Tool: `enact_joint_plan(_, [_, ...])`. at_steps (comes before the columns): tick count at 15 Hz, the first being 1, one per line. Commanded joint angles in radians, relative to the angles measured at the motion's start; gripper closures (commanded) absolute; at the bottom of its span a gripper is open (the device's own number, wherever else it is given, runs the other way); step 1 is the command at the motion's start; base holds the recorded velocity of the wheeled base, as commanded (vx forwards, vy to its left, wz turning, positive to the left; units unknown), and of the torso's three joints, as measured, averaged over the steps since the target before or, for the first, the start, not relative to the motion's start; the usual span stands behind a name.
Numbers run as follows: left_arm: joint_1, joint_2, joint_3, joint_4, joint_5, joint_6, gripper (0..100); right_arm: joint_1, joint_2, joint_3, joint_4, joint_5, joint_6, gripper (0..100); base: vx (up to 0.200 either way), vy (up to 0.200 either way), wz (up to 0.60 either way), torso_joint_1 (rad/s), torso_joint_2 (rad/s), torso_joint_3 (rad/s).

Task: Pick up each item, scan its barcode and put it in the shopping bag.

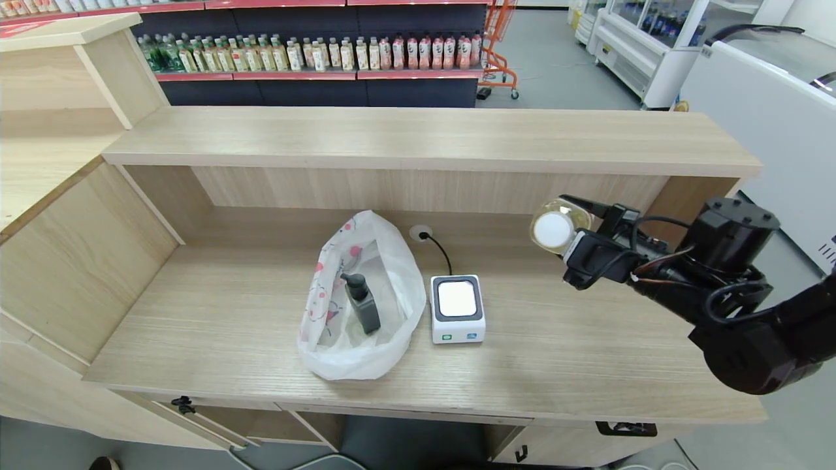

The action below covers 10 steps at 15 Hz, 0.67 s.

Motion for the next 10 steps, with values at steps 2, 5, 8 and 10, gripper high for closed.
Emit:
enact_joint_plan(2, [-0.001,0.0,0.0,0.0,0.0,0.002,0,0.032,0.074,-0.01,-0.011,0.034,0.021,100,0.0,0.0,0.0,0.0,0.0,0.0])
enact_joint_plan(5, [-0.001,0.0,0.0,0.0,0.0,0.0,0,0.071,0.108,-0.01,-0.051,0.034,0.037,100,0.0,0.0,0.0,0.0,0.0,0.0])
enact_joint_plan(8, [-0.001,0.0,0.0,0.0,0.0,0.0,0,0.095,0.128,-0.008,-0.067,0.032,0.037,100,0.067,0.067,0.0,0.001,0.0,0.004])
enact_joint_plan(10, [-0.001,0.002,0.0,0.0,0.0,0.0,0,0.1,0.146,-0.007,-0.094,0.032,0.037,100,0.2,0.2,0.0,-0.005,-0.01,0.009])
